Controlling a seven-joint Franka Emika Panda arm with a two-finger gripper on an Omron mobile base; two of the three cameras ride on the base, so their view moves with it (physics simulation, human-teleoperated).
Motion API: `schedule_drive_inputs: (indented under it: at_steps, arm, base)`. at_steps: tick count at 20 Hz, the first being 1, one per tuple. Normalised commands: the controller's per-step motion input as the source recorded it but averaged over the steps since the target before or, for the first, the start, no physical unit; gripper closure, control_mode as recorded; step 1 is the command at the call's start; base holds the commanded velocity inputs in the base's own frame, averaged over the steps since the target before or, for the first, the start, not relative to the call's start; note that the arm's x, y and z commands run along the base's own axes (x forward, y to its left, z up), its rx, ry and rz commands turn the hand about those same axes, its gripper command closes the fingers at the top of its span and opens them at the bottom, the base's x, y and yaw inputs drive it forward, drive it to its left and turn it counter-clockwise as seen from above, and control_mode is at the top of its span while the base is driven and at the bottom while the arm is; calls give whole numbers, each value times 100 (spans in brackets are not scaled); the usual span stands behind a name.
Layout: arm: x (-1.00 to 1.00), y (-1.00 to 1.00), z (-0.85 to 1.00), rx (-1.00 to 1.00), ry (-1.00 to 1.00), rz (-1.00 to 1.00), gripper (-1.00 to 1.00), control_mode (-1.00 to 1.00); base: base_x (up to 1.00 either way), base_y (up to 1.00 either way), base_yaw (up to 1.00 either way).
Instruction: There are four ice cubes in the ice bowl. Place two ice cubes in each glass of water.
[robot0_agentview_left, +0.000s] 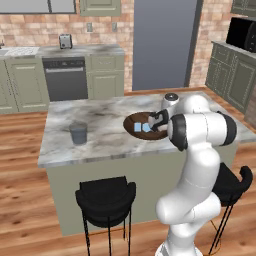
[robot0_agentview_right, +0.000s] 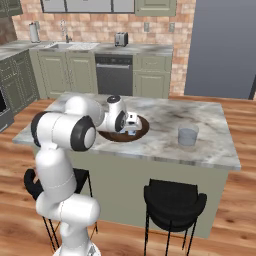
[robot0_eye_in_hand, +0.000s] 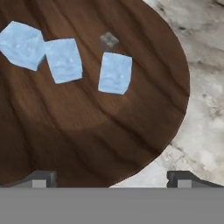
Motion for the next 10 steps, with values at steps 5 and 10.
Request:
schedule_drive_inputs:
  at_steps: [5, 10]
  arm:
    - [8, -2, -7, -2, -5, 0, -100, -100]
    - [13, 0, -12, -1, -5, 0, -100, -100]
  base:
    - [0, 0, 0]
    - [0, 0, 0]
